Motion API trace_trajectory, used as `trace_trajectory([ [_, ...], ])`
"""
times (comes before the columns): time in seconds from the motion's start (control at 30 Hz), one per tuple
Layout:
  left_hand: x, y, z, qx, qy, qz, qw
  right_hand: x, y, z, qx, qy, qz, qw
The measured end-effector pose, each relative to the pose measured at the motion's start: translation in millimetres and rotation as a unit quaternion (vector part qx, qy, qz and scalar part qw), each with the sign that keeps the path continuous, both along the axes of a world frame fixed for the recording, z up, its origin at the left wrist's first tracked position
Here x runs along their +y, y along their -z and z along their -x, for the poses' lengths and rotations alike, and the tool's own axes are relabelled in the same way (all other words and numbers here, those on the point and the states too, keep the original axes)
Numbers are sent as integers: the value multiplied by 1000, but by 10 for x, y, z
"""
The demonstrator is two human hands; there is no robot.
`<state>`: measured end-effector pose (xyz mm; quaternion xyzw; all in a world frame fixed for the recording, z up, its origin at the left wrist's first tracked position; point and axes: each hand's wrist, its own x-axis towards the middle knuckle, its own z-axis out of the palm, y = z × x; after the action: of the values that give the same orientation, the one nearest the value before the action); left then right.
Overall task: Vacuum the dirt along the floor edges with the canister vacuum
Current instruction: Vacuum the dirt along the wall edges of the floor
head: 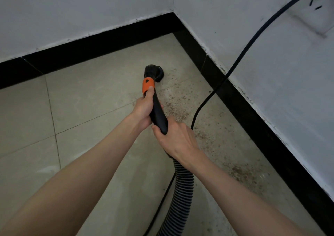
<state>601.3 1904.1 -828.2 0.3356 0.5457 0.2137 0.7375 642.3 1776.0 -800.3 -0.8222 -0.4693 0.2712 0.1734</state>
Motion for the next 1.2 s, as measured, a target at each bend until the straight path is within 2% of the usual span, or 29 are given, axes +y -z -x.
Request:
trace_trajectory([
  [0.13,44,37,-173,-13,15,0,1000,40,63,-126,-3,23,-1,1000],
  [0.3,20,69,-367,-12,58,-24,998,50,195,-256,112,80,5,990],
  [0.4,26,107,-452,-7,80,-37,996,50,254,-295,137,100,5,985],
  [0.6,96,80,-612,1,108,-53,993,142,263,-366,137,128,1,982],
  [0.9,7,16,-707,6,157,-29,987,33,189,-331,107,173,-15,979],
  [1.2,-154,-81,-691,60,192,-102,974,-151,146,-332,247,206,-72,944],
])
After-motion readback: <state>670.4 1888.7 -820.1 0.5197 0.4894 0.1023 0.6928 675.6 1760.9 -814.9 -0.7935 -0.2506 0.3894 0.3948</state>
